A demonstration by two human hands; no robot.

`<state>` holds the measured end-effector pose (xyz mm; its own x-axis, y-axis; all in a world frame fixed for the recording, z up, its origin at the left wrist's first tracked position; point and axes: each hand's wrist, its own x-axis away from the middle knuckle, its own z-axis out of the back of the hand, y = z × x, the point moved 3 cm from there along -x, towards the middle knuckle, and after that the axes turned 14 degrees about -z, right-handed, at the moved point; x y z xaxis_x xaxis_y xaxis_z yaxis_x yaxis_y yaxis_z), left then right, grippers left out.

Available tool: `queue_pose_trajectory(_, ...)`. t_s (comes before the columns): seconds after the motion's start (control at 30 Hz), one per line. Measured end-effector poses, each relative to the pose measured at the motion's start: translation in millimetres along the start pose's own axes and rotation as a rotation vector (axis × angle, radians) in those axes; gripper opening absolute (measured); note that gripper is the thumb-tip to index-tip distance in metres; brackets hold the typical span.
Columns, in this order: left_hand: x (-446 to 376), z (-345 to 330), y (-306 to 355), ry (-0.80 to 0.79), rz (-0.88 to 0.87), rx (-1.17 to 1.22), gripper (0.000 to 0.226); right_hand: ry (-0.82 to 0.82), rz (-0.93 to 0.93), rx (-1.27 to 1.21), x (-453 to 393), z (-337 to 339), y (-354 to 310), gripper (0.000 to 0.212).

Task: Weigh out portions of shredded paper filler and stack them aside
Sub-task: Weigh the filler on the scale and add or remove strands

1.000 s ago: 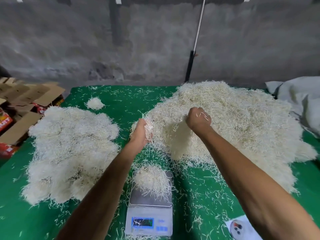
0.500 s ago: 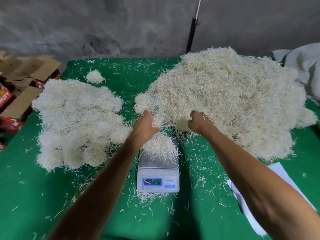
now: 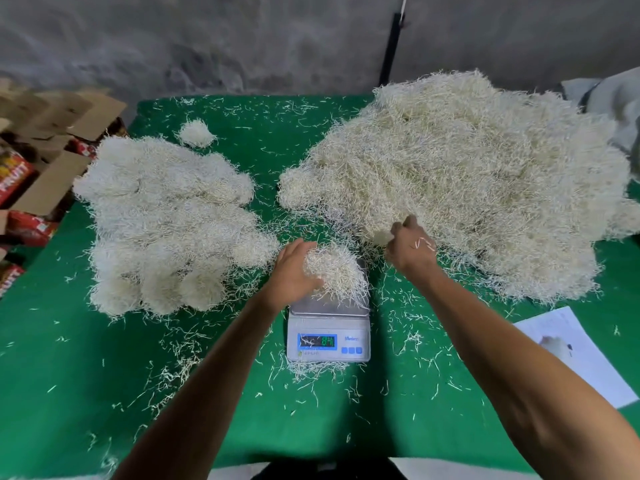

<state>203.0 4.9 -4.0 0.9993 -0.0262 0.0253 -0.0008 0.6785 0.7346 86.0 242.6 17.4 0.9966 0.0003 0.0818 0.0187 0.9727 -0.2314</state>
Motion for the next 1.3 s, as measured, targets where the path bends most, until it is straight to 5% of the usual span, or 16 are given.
queue_pose_trajectory(0.13,11,9,-13,0.108,0.005,0.243,0.08,-0.02,0.086,0.045,-10,9,-10,0.045)
queue_pose_trajectory(0.23,16,8,-21,0.158,0.029,0.333,0.072,-0.494,0.038,0.095,-9,-1,-20,0.044)
queue_pose_trajectory(0.33,20,9,-27,0.231,0.005,0.328,0.059,-1.005,-0.204,0.227,2,-1,-18,0.032)
queue_pose_trajectory(0.4,22,10,-31,0.285,0.002,0.336,0.049,-1.119,-0.367,0.15,1,-3,-8,0.029)
queue_pose_trajectory(0.6,28,8,-40,0.356,0.073,0.358,0.034,-0.192,-0.043,0.214,-13,6,-4,0.026)
queue_pose_trajectory(0.8,27,7,-33,0.357,0.094,0.375,0.031,-0.165,-0.12,0.017,4,-15,-17,0.019)
queue_pose_trajectory(1.07,25,6,-30,0.352,0.066,0.407,0.029,-0.363,-0.166,-0.286,6,-37,-11,0.049)
queue_pose_trajectory(1.3,11,-8,-28,0.34,0.33,0.622,0.063,-0.294,-0.114,-0.402,25,-53,-47,0.056)
